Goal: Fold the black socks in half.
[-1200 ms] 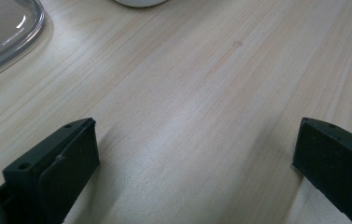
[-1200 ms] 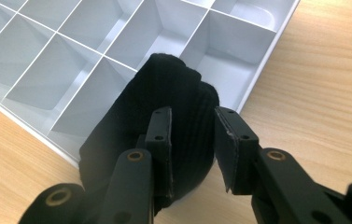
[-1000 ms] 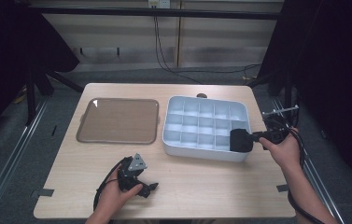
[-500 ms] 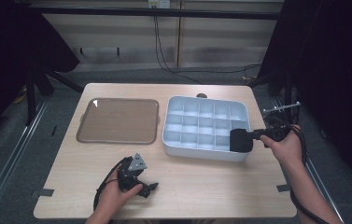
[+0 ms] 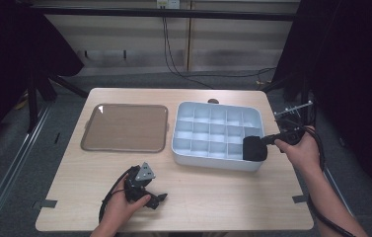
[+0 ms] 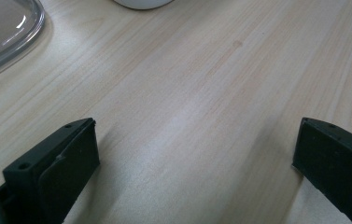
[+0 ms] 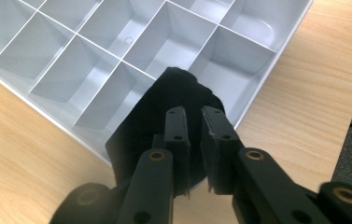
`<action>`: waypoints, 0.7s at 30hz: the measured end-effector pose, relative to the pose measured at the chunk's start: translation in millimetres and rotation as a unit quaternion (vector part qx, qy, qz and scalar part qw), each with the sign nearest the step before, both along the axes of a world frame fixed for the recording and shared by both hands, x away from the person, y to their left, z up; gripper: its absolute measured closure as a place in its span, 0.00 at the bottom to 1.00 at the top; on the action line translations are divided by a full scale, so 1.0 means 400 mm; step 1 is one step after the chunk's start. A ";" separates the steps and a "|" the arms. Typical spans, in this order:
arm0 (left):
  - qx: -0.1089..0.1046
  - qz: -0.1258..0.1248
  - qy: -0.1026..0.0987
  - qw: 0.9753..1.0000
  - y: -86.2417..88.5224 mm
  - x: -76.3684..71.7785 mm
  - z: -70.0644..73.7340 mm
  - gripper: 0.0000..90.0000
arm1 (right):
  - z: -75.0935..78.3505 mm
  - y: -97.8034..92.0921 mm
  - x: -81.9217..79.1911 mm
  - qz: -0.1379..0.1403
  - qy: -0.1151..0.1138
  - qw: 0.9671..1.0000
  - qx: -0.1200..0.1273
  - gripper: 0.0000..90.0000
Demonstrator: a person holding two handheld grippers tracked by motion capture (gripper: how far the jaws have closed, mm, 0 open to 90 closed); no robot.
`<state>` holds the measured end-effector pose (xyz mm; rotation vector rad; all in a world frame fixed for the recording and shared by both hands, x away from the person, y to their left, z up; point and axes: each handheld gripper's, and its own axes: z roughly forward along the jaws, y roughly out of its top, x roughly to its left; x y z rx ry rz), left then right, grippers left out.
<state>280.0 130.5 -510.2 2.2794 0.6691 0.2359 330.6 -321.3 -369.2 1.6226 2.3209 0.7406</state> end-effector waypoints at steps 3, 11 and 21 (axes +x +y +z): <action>0.000 0.000 0.000 1.000 0.000 0.000 0.000 0.00 | 0.007 0.009 0.006 0.006 0.008 1.000 -0.003 0.96; 0.000 0.000 0.000 1.000 0.000 0.000 0.000 0.00 | 0.013 0.033 0.023 0.022 0.030 0.999 -0.020 1.00; 0.000 0.000 0.000 1.000 0.000 0.000 0.000 0.00 | 0.014 0.048 0.037 0.042 0.051 0.997 -0.046 1.00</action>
